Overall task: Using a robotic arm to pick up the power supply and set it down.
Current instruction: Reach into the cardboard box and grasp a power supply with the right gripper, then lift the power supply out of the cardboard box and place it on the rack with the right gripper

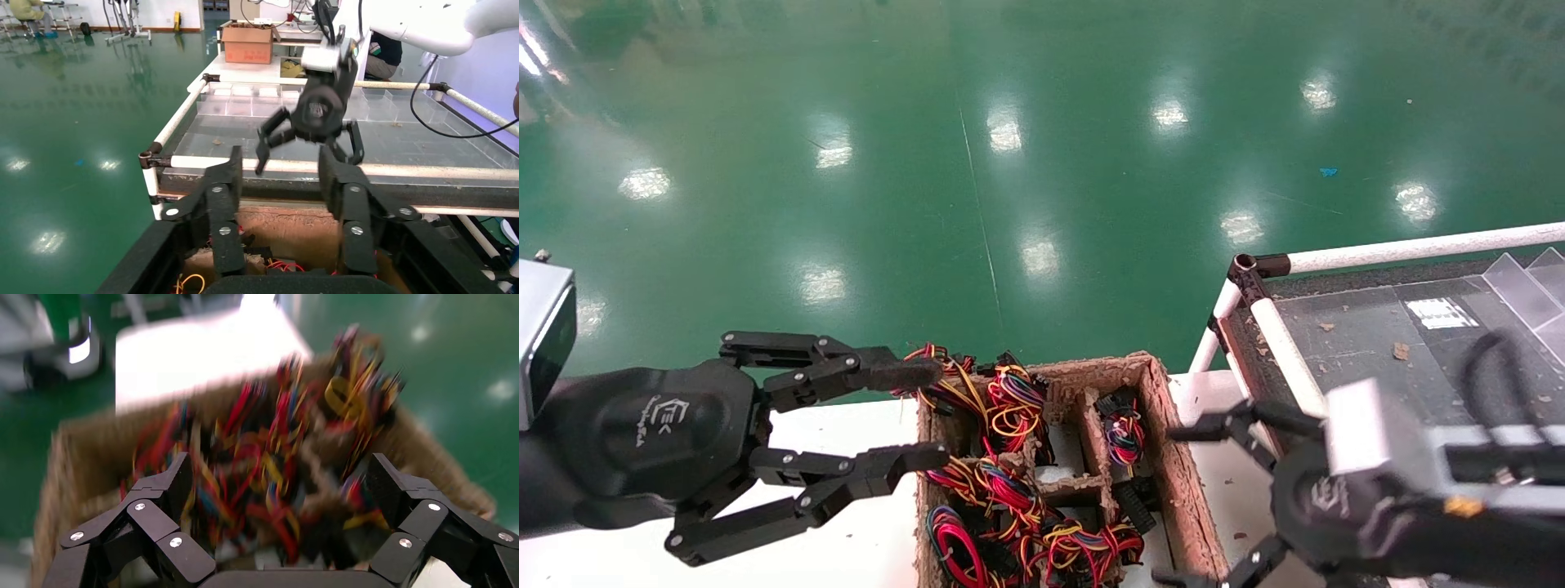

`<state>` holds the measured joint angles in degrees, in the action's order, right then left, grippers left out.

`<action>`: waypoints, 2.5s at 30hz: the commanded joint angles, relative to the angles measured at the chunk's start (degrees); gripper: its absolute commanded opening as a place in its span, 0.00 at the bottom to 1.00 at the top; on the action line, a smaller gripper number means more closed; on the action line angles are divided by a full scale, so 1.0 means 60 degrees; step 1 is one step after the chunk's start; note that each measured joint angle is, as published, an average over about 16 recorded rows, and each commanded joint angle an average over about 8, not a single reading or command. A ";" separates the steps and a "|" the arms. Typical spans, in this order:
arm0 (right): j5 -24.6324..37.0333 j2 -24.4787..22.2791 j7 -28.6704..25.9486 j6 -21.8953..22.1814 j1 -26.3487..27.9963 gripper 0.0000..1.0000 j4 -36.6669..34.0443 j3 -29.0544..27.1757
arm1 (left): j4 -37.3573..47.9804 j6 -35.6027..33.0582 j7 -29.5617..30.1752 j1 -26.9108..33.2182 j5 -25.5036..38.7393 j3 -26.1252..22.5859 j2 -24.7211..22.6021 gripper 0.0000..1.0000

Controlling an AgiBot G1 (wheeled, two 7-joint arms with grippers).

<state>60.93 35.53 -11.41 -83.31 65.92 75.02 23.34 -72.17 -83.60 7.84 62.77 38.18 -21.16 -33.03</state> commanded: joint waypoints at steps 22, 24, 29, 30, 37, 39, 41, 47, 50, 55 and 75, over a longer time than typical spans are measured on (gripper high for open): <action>0.3062 0.1297 0.1468 0.0472 0.0790 0.50 0.0422 0.1217 | 0.0000 0.0001 -0.0001 0.0001 -0.0001 -0.0002 0.0001 1.00; 0.3148 0.1393 0.1640 0.0464 0.0815 0.25 0.0432 0.1271 | 0.0000 0.0001 -0.0001 0.0001 -0.0001 -0.0002 0.0001 1.00; 0.3314 0.1583 0.1952 0.0353 0.0877 0.00 0.0452 0.1421 | 0.0000 0.0001 -0.0001 0.0001 -0.0001 -0.0002 0.0001 1.00; 0.3354 0.1615 0.1992 0.0334 0.0884 0.00 0.0455 0.1455 | 0.0000 0.0001 -0.0001 0.0001 -0.0001 -0.0002 0.0001 1.00; 0.3677 0.1837 0.2183 0.0342 0.0845 0.00 0.0469 0.1677 | 0.0000 0.0001 -0.0001 0.0001 -0.0002 -0.0003 0.0001 1.00; 0.3782 0.1898 0.2233 0.0389 0.0823 0.00 0.0472 0.1727 | 0.0000 0.0001 -0.0001 0.0001 -0.0002 -0.0003 0.0001 1.00; 0.3896 0.1958 0.2289 0.0451 0.0808 0.00 0.0475 0.1772 | 0.0000 0.0001 -0.0001 0.0001 -0.0002 -0.0003 0.0001 1.00; 0.4195 0.2090 0.2412 0.0663 0.0758 0.00 0.0477 0.1859 | 0.0000 0.0001 -0.0002 0.0001 -0.0002 -0.0003 0.0001 1.00; 0.4282 0.2123 0.2437 0.0757 0.0724 0.00 0.0477 0.1874 | 0.0000 0.0001 -0.0002 0.0001 -0.0002 -0.0004 0.0001 1.00; 0.4416 0.2155 0.2472 0.0920 0.0676 0.00 0.0477 0.1881 | 0.0000 0.0001 -0.0002 0.0001 -0.0003 -0.0004 0.0001 1.00; 0.4325 0.2067 0.2469 0.1107 0.0487 0.00 0.0468 0.1786 | 0.0000 0.0002 -0.0003 0.0001 -0.0004 -0.0005 0.0002 1.00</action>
<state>86.71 47.89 3.43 -76.48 68.78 77.83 33.90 -72.17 -83.59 7.83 62.78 38.16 -21.20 -33.02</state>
